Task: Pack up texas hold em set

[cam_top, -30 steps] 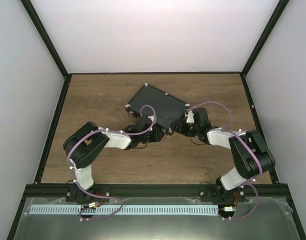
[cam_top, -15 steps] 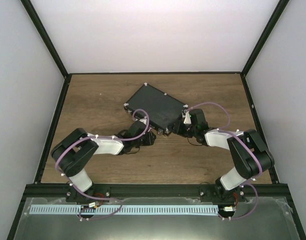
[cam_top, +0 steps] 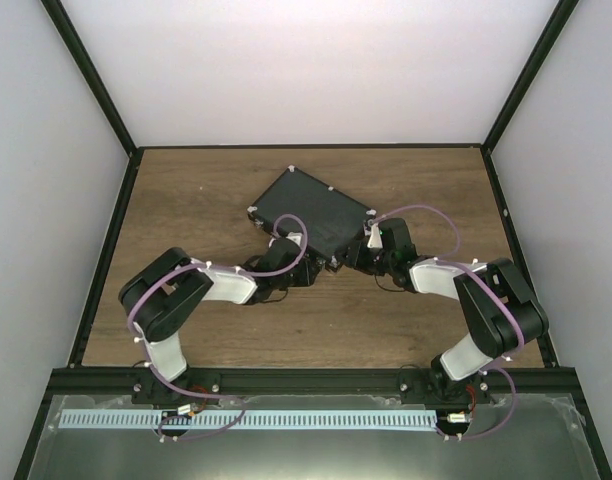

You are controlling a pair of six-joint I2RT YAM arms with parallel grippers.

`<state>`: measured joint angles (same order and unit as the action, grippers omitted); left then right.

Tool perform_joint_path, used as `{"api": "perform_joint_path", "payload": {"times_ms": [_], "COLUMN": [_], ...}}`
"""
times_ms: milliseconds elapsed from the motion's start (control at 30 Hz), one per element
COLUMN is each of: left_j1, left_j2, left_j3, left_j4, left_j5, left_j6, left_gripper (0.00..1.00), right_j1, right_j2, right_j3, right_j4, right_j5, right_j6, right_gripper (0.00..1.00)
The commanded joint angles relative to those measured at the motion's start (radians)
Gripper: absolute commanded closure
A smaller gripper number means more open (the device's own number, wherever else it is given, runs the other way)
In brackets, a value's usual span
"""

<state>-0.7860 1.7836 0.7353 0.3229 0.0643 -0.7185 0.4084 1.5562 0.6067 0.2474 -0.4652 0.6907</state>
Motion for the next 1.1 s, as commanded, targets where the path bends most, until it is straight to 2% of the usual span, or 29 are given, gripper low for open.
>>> {"api": "perform_joint_path", "payload": {"times_ms": [0,133,400,833,1067], "left_j1": [0.001,0.001,0.001,0.001,-0.001], "left_j2": [0.054,0.074,0.119,0.183,0.217], "left_j3": [0.024,0.026,0.037,0.057,0.056], "left_j4": [0.006,-0.012,-0.031,0.000,0.012], "left_j5": [0.014,-0.008,-0.018,-0.033,-0.096], "left_j6": [0.009,0.010,-0.002,0.011,0.043], "left_gripper": [0.65,0.68,0.83,0.89,0.92], "right_j1": [0.044,0.044,0.044,0.044,0.044], "right_j2": [0.014,0.017,0.019,0.025,0.027], "right_j3": [-0.020,-0.023,-0.025,-0.024,-0.029], "right_j4": [-0.048,-0.043,-0.040,-0.031,-0.018], "right_j5": [-0.068,-0.070,-0.070,-0.074,-0.073], "right_j6": [-0.027,-0.025,-0.025,-0.019,-0.011], "right_gripper": [0.57,0.57,0.57,0.57,0.57]}}
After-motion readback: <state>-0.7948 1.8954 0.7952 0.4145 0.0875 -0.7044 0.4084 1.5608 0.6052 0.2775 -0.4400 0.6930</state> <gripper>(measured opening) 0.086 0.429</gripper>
